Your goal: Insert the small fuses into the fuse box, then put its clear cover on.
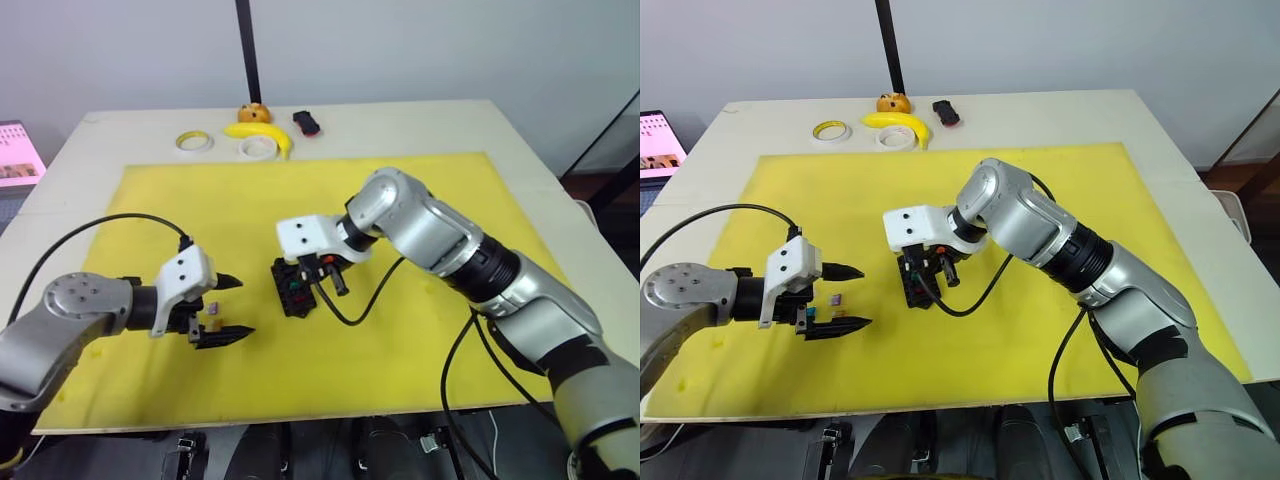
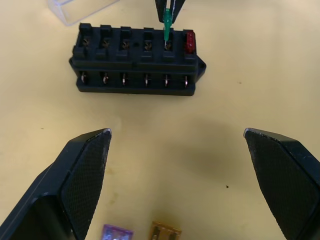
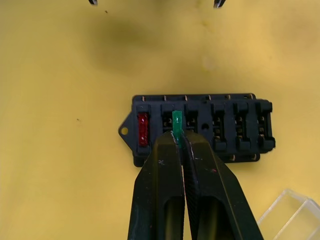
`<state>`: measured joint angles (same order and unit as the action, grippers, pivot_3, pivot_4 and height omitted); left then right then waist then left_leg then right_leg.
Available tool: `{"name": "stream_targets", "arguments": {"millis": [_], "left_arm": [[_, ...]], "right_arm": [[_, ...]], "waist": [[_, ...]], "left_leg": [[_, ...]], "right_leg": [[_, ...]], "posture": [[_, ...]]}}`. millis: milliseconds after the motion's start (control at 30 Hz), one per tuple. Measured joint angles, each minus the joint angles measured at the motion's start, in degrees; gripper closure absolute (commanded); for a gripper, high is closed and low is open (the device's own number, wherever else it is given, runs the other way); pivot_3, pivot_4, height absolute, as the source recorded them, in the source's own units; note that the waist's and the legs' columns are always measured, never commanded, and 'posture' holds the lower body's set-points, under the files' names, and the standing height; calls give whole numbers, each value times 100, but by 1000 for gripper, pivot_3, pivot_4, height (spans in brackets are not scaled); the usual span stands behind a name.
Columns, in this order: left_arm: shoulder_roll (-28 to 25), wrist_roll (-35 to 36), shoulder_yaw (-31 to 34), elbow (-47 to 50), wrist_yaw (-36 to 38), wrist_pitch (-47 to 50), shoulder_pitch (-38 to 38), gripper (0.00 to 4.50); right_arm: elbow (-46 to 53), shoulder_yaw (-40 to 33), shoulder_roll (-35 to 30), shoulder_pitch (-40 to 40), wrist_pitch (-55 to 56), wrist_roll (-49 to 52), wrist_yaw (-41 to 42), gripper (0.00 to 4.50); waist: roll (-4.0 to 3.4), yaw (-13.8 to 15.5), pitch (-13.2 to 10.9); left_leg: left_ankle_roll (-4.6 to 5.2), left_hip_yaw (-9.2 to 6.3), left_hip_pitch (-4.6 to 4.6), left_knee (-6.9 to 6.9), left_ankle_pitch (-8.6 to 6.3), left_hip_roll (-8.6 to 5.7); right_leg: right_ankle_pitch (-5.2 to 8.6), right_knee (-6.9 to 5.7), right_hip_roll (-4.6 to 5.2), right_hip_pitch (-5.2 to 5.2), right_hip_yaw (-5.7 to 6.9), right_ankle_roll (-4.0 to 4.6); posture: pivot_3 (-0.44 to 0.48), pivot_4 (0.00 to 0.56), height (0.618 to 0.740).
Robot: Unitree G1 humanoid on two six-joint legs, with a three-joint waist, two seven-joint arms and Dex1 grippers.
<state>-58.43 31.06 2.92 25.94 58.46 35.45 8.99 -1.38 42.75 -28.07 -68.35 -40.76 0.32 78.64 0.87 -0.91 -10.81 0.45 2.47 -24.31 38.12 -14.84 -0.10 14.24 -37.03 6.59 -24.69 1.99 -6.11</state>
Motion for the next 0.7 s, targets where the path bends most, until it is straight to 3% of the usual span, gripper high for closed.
{"name": "stream_targets", "arguments": {"millis": [700], "left_arm": [[111,-97,-7,1,-56,75,69,37]], "right_arm": [[117,-11,114,84,-165,-120,214,4500]], "waist": [[0,-1,0]], "left_leg": [[-1,-3,0,2,1,-1]], "right_leg": [[0,-5,-3,1,0,0]], "posture": [[0,150,740]]}}
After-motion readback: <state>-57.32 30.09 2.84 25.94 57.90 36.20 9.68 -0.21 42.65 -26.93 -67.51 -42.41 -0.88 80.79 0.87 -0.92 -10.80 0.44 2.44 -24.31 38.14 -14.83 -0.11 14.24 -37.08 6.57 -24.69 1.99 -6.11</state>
